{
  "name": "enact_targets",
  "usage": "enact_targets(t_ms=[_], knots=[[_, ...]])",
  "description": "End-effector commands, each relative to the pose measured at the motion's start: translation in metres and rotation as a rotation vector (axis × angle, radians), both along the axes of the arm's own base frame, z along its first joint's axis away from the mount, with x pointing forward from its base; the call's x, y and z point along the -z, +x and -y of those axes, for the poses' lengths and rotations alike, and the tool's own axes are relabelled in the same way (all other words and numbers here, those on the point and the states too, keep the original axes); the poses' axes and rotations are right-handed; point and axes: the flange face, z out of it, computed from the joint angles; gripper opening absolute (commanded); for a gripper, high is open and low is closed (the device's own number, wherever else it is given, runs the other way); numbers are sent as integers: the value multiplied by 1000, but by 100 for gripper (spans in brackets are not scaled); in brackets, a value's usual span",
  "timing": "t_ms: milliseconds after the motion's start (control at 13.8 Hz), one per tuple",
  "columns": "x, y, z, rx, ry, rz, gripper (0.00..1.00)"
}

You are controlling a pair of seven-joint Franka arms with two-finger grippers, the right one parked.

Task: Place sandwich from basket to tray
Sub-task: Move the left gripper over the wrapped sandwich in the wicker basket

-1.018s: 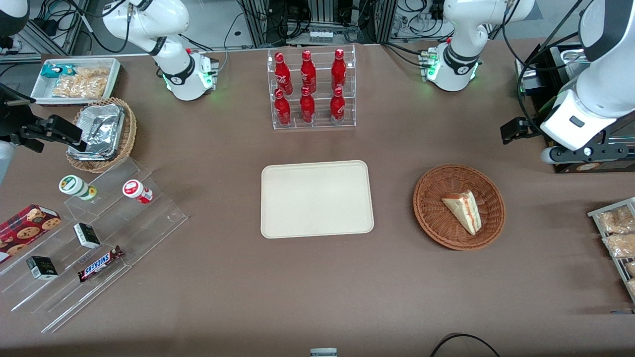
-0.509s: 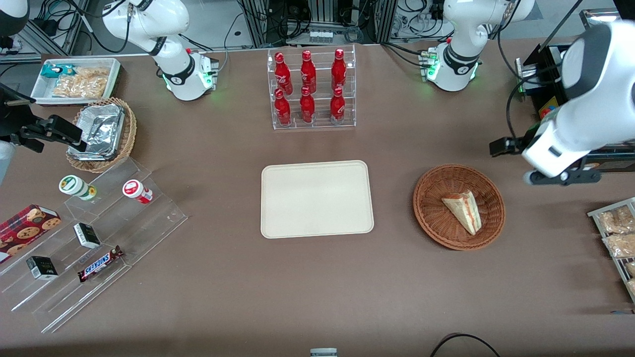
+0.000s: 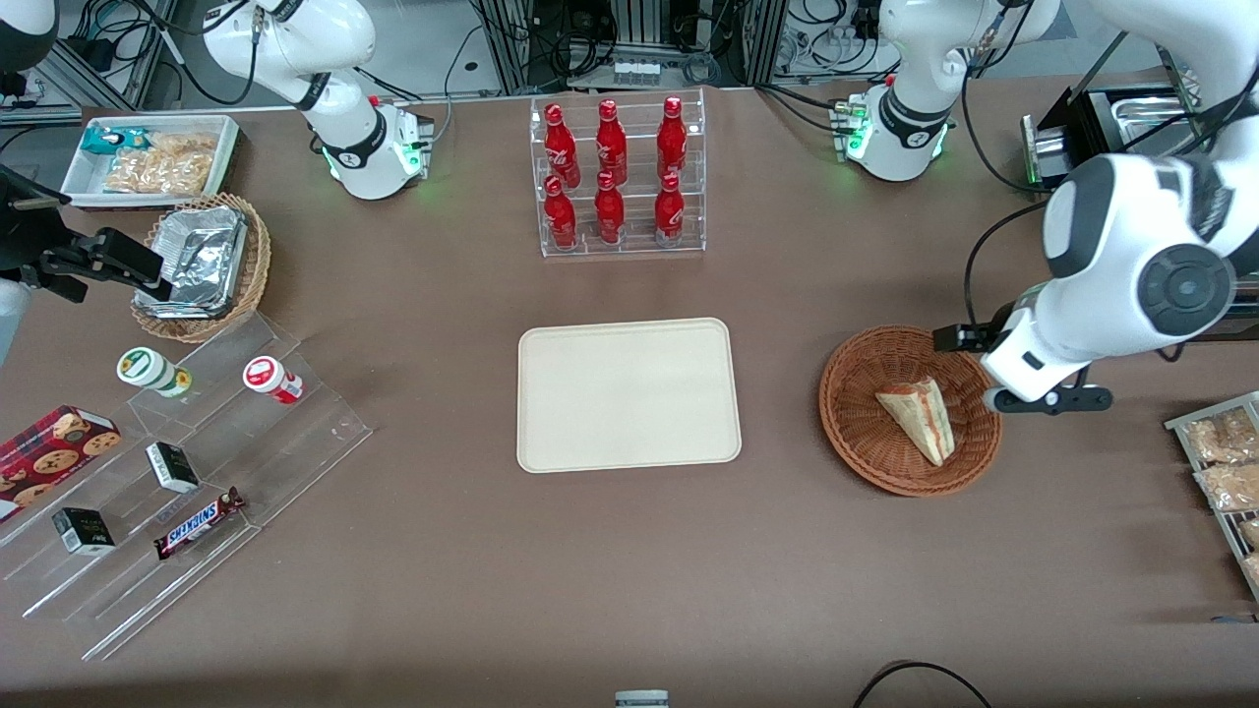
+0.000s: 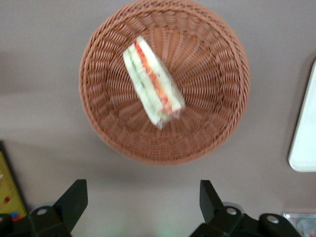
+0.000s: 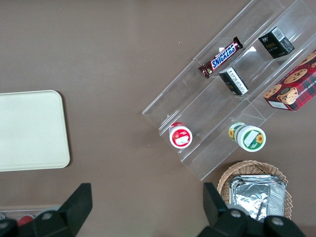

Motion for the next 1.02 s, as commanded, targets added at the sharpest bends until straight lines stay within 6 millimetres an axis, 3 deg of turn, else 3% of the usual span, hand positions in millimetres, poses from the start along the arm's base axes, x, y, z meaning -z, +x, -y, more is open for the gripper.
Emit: enact_targets(t_ms=[0, 945], knots=[[33, -13, 0, -66, 10, 58, 100], [121, -26, 4, -624, 15, 264, 100]])
